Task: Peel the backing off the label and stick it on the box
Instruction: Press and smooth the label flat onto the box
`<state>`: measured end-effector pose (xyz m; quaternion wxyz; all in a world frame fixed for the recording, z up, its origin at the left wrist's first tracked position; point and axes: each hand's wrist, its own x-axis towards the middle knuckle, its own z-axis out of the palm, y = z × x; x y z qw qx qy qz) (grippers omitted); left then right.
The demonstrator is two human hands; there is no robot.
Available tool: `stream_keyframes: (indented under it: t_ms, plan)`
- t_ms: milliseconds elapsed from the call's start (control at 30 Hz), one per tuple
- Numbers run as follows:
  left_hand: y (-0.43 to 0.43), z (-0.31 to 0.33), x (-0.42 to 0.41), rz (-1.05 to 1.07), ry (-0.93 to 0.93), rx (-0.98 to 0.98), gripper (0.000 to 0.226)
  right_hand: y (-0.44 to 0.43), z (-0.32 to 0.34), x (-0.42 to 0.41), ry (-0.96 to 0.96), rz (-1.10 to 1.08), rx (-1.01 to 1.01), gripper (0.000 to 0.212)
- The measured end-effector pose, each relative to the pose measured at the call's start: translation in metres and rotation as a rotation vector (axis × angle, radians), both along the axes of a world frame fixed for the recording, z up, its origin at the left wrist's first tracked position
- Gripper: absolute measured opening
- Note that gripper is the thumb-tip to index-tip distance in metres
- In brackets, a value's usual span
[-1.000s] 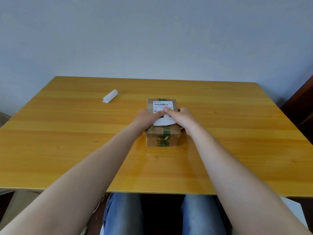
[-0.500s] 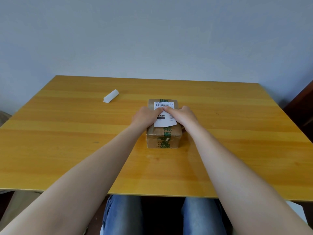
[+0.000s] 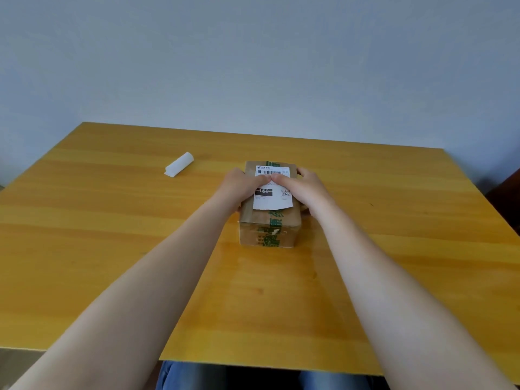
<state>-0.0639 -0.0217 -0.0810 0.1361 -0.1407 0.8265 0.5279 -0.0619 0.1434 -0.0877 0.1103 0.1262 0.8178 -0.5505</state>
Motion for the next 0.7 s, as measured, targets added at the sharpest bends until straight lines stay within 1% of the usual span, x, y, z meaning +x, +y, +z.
stream_keyframes:
  t_ms: [67,200,300,367,633,700]
  plan:
    - [-0.003,-0.002,-0.013,0.01,0.003,0.024,0.036,0.0,-0.001,-0.014,0.029,0.023,-0.021,0.044]
    - [-0.005,-0.008,-0.037,0.022,0.046,0.059,0.035,0.001,-0.014,-0.045,0.11,0.035,0.004,0.038]
    - [-0.007,-0.008,-0.051,0.03,0.06,0.053,0.022,0.004,-0.019,-0.059,0.141,0.025,-0.015,0.024]
    - [-0.007,-0.01,-0.059,0.039,0.069,0.046,0.018,0.007,-0.022,-0.067,0.149,0.024,-0.029,0.02]
    - [-0.006,-0.013,-0.073,0.02,0.087,0.002,0.018,0.015,-0.018,-0.078,0.149,0.07,-0.031,0.022]
    - [-0.007,-0.009,-0.075,0.018,0.07,0.002,0.023,0.017,-0.016,-0.081,0.14,0.079,-0.018,0.024]
